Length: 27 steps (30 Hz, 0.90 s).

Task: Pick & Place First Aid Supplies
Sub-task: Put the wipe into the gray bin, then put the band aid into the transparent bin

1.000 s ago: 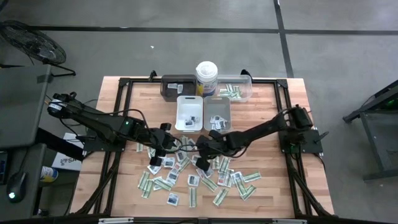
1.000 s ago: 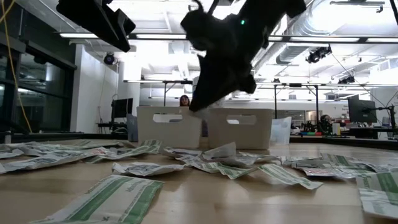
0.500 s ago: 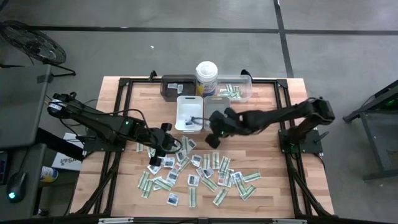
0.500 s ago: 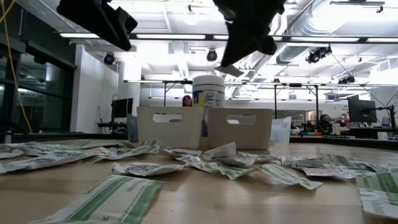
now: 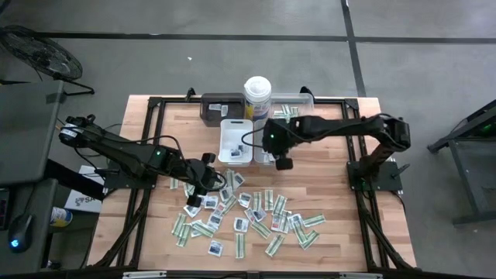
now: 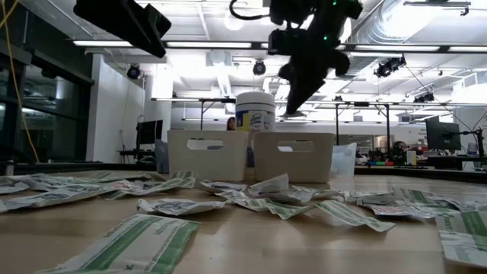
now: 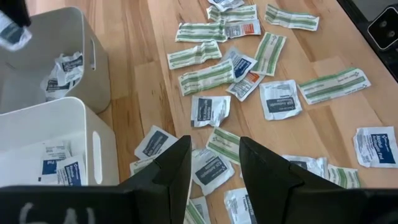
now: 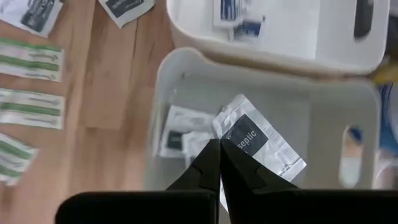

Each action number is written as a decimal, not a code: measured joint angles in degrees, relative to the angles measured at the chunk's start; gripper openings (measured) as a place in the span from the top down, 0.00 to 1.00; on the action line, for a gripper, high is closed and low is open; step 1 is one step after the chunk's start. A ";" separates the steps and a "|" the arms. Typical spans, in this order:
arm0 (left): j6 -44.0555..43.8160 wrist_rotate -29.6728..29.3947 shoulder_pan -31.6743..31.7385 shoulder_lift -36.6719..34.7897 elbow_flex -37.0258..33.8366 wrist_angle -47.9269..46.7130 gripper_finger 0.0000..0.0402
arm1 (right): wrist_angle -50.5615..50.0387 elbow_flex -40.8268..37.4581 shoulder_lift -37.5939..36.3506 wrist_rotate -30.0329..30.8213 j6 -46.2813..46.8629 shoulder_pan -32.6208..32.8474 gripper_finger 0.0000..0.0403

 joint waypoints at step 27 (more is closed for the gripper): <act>-3.82 -1.95 0.00 0.00 0.00 -0.02 0.67 | 1.88 0.00 4.92 -6.89 -22.23 -3.61 0.77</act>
